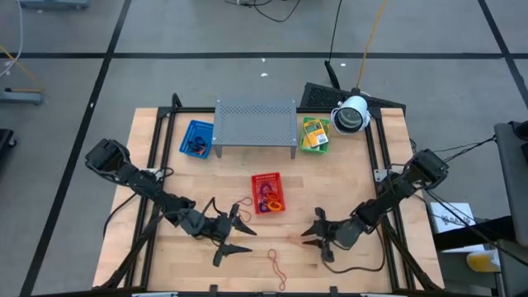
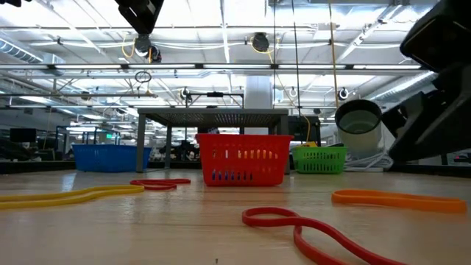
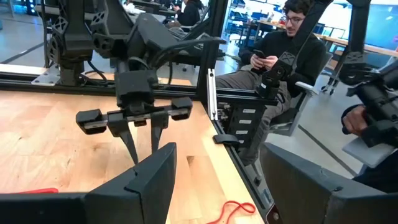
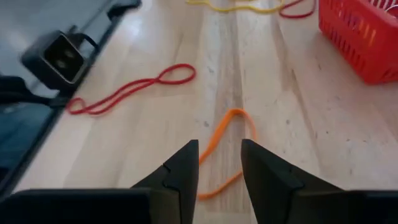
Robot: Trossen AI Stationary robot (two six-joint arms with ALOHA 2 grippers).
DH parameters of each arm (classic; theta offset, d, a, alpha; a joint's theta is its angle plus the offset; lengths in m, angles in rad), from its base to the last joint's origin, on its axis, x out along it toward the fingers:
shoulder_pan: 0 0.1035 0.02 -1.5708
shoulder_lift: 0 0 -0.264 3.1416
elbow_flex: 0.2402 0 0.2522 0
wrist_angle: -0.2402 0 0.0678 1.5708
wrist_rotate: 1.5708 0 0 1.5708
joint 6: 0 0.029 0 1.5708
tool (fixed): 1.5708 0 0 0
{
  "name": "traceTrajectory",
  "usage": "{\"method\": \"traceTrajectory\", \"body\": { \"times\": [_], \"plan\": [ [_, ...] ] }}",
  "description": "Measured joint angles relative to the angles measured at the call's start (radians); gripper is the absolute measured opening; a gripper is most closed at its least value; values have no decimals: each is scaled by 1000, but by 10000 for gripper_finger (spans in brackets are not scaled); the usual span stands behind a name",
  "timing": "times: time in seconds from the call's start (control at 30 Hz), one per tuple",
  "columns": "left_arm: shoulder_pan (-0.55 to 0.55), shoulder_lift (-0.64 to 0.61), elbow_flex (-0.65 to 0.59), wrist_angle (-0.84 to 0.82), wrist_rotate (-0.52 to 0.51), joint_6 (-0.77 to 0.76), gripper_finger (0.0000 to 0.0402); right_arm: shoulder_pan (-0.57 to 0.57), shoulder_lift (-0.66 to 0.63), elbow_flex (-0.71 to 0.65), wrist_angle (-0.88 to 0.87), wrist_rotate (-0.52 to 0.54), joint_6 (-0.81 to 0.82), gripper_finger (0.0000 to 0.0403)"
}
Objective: Pick & Place Office Desk Supplies
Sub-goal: Put the orange rubber band into the blue basket
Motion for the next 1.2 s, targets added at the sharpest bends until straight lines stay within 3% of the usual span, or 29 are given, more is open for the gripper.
{"method": "traceTrajectory", "body": {
  "times": [0.13,0.47,0.63,1.2],
  "plan": [
    [0,0,0,0,0,-26,241,6,0,-56,97,-26,0,137],
    [0,0,0,0,0,-56,241,13,0,-84,95,-26,0,236],
    [0,0,0,0,5,-56,241,13,0,-84,95,-26,-15,267],
    [-17,0,0,1,8,-60,241,19,1,-84,95,-23,30,279]
  ]
}}
